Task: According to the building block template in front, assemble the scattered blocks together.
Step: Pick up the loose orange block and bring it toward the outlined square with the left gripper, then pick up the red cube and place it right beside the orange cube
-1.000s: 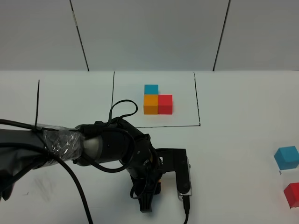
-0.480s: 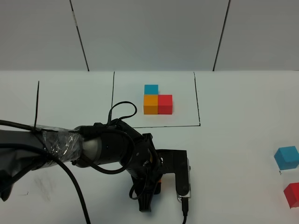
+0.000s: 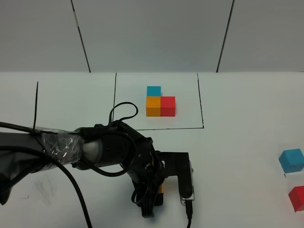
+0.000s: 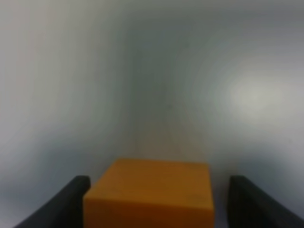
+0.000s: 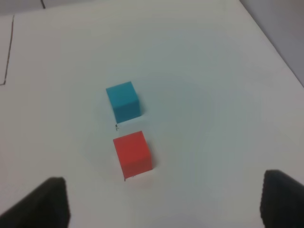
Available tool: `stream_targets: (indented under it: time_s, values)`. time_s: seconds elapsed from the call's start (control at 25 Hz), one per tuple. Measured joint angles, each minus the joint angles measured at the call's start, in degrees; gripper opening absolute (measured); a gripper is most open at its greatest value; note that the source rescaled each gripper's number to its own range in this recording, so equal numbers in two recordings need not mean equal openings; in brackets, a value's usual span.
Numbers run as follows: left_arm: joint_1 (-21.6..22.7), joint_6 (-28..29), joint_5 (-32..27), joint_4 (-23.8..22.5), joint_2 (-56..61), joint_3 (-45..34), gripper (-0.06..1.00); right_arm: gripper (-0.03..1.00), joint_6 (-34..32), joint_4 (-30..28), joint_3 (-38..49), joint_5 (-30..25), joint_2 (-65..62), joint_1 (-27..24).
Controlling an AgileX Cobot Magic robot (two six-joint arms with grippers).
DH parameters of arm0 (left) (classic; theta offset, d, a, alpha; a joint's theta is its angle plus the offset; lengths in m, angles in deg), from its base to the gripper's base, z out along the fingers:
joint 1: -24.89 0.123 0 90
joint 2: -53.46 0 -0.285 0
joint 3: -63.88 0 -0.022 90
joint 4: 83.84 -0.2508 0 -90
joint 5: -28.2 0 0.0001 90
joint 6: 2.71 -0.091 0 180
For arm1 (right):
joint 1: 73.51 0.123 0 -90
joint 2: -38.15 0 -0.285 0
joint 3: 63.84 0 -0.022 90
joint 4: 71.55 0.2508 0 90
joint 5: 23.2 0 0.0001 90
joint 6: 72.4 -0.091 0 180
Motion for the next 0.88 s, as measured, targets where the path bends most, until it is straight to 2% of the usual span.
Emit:
stream_targets:
  time_s: [0.08,0.16,0.28,0.4,0.56,0.72,0.88]
  values:
    - [0.0,1.0,0.8,0.1,0.2,0.0,0.74,0.66,0.0,0.0,0.0,0.0,0.0,0.0]
    - [0.0,1.8,1.4,0.1,0.5,0.0,0.90,0.66,0.0,0.0,0.0,0.0,0.0,0.0]
    - [0.0,3.8,1.4,-0.1,3.0,0.0,0.99,0.66,0.0,0.0,0.0,0.0,0.0,0.0]
    - [0.1,7.5,3.1,-0.2,8.3,0.1,1.00,0.66,0.0,0.0,0.0,0.0,0.0,0.0]
    - [2.1,16.3,6.8,-0.2,17.5,0.3,0.98,0.66,0.0,0.0,0.0,0.0,0.0,0.0]
    - [7.8,23.4,7.0,-0.2,26.3,0.4,0.90,0.66,0.0,0.0,0.0,0.0,0.0,0.0]
    - [16.3,30.2,4.5,-0.3,34.0,0.4,0.80,0.66,0.0,0.0,0.0,0.0,0.0,0.0]
